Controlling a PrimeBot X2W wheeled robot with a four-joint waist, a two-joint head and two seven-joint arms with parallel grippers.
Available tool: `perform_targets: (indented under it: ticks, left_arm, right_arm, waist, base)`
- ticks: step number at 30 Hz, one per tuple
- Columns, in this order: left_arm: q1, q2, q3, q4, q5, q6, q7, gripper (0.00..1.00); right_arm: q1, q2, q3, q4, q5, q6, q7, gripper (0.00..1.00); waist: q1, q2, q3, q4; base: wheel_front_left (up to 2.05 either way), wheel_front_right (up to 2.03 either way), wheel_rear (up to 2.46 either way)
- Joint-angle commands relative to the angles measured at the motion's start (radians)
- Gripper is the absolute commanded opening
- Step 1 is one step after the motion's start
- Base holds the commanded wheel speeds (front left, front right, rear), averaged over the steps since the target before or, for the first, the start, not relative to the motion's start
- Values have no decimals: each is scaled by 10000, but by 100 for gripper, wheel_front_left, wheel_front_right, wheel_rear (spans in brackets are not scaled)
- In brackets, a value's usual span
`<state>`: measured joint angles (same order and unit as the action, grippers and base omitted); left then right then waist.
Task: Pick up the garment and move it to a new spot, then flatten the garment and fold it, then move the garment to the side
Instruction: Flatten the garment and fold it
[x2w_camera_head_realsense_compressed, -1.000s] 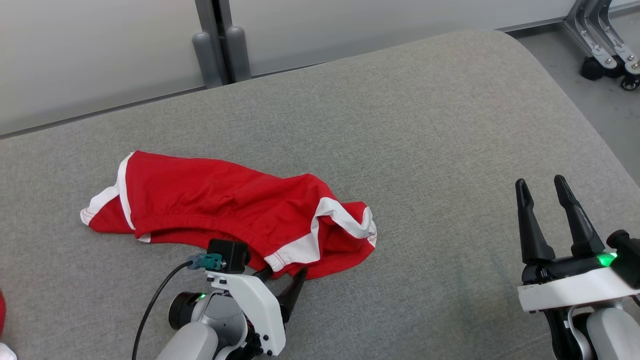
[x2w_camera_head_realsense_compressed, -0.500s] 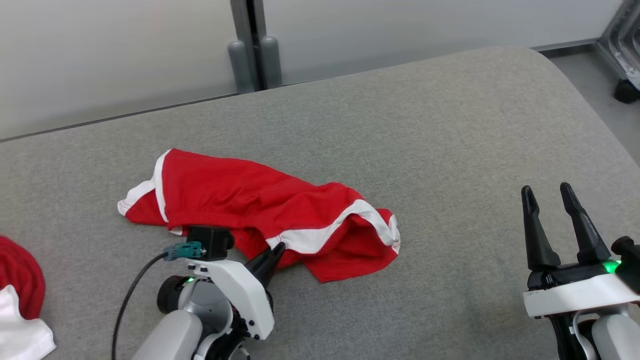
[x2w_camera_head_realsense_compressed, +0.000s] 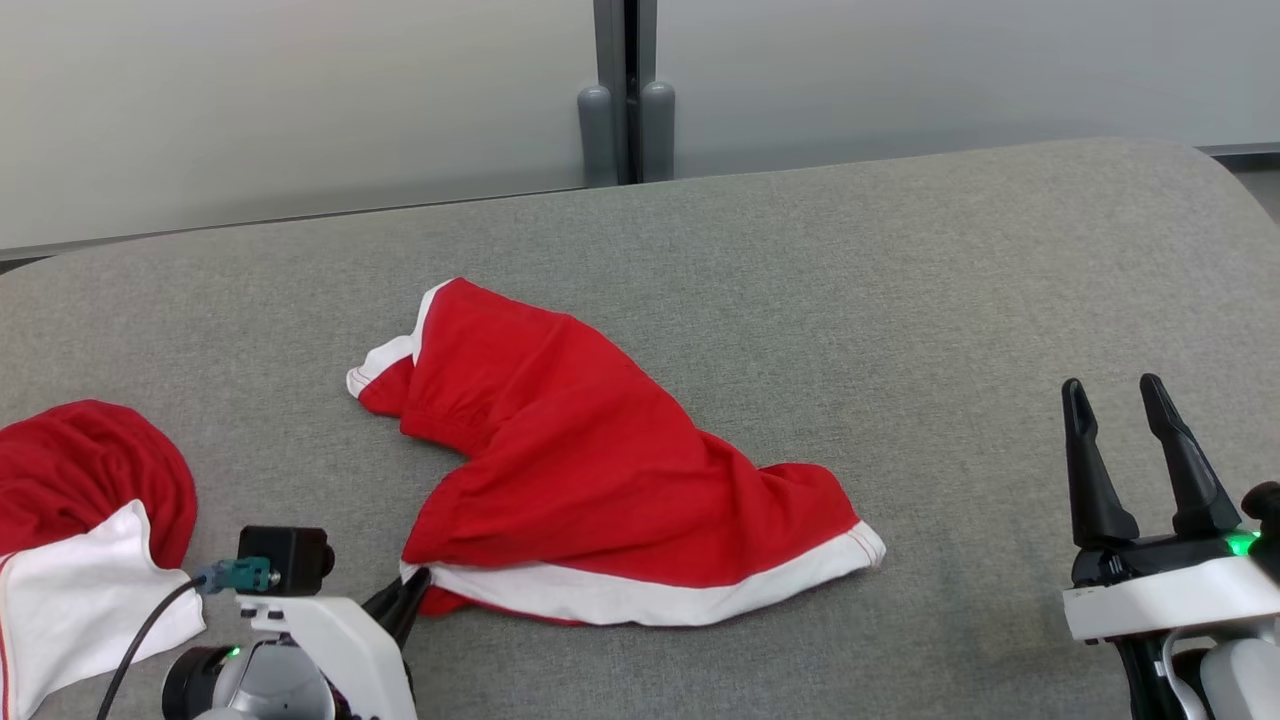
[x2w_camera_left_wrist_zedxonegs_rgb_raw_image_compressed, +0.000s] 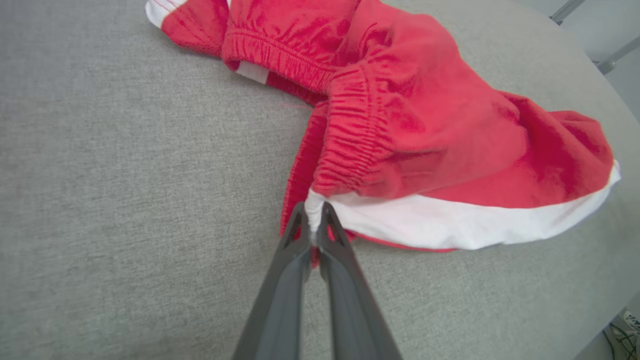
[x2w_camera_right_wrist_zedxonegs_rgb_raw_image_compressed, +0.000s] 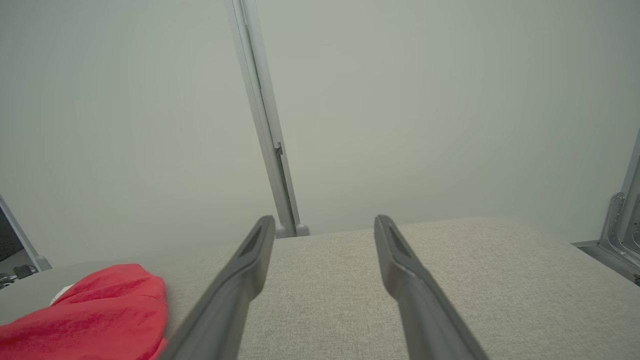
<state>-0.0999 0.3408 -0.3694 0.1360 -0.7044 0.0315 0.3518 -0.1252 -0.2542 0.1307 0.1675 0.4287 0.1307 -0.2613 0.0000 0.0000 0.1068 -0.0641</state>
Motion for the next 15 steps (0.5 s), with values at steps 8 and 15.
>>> perform_targets:
  ticks: [8,15]
  left_arm:
    - [686,-7,11,321,-80,215,-196,100]
    - [710,256,271,-121,746,474,-1625,100]
  right_arm:
    - [253,-105,-77,84,-30,0,-57,100]
    - [366,-145,-47,188,-35,0,-57,100]
  waist:
    - [0,0,-46,283]
    - [0,0,-283,400]
  base:
    - [0,0,0]
    - [0,0,0]
